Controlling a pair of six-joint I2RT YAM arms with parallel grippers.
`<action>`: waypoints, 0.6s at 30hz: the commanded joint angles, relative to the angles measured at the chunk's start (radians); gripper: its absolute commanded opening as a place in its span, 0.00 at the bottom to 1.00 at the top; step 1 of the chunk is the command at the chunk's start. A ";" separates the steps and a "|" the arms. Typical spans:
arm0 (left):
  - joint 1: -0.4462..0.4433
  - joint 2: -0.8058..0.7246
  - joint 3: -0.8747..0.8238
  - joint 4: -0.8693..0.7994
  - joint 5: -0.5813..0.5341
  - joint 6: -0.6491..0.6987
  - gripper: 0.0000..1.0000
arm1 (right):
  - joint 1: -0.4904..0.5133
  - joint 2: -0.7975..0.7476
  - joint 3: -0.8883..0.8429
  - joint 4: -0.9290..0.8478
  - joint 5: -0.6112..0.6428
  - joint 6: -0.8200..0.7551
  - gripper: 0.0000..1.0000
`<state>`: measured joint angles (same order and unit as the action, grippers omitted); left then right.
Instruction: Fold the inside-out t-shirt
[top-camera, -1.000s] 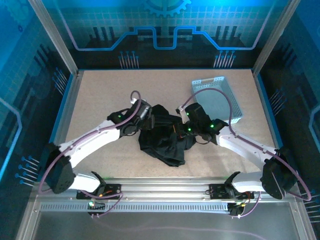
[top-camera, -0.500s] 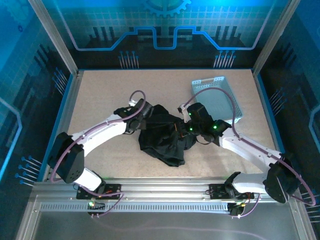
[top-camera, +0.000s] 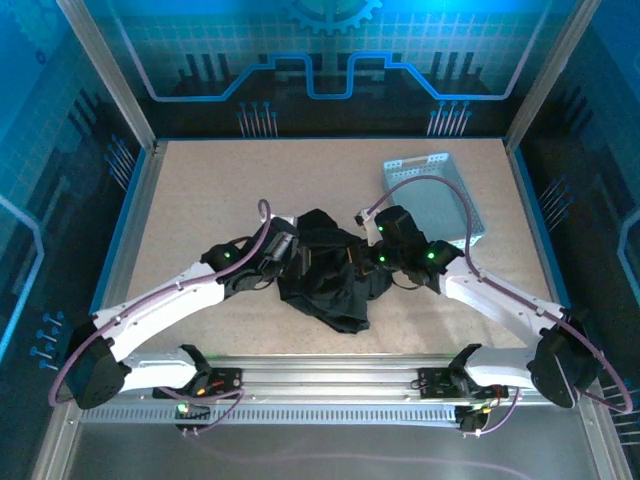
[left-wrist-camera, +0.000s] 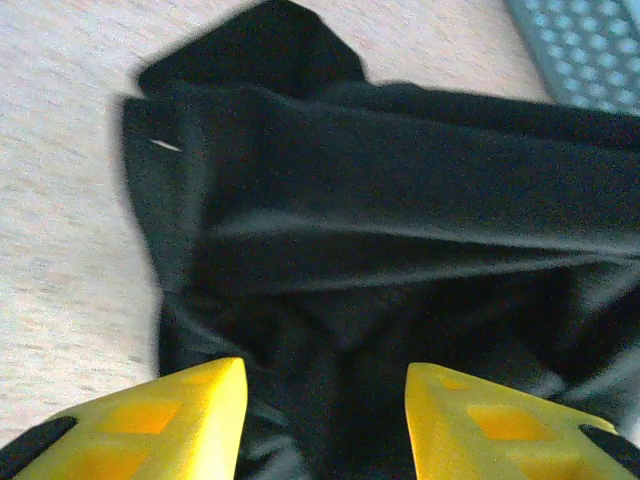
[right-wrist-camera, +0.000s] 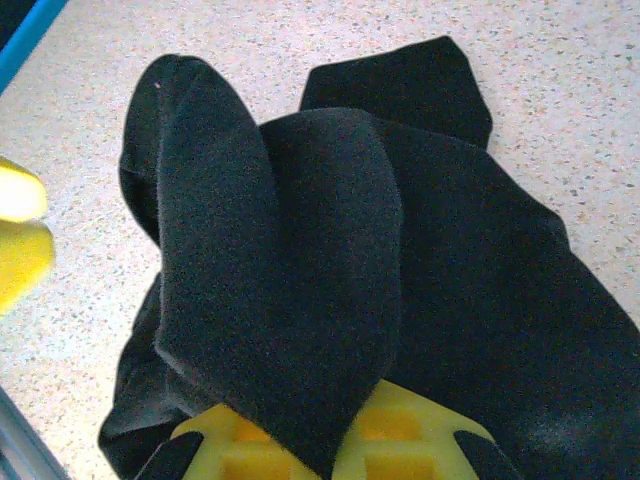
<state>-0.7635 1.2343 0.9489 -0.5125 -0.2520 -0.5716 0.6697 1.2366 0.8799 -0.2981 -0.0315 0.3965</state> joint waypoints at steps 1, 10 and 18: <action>-0.055 0.079 -0.008 0.026 0.133 -0.073 0.49 | 0.018 -0.026 -0.030 0.040 -0.024 0.031 0.00; -0.129 0.210 -0.002 -0.004 0.139 -0.188 0.50 | 0.021 -0.034 -0.061 0.043 0.021 0.035 0.00; -0.129 0.180 -0.052 0.057 0.095 -0.166 0.08 | 0.018 -0.033 -0.063 0.024 0.080 0.043 0.00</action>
<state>-0.8875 1.4513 0.9329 -0.4782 -0.1356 -0.7395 0.6762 1.2209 0.8280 -0.2687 -0.0082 0.4232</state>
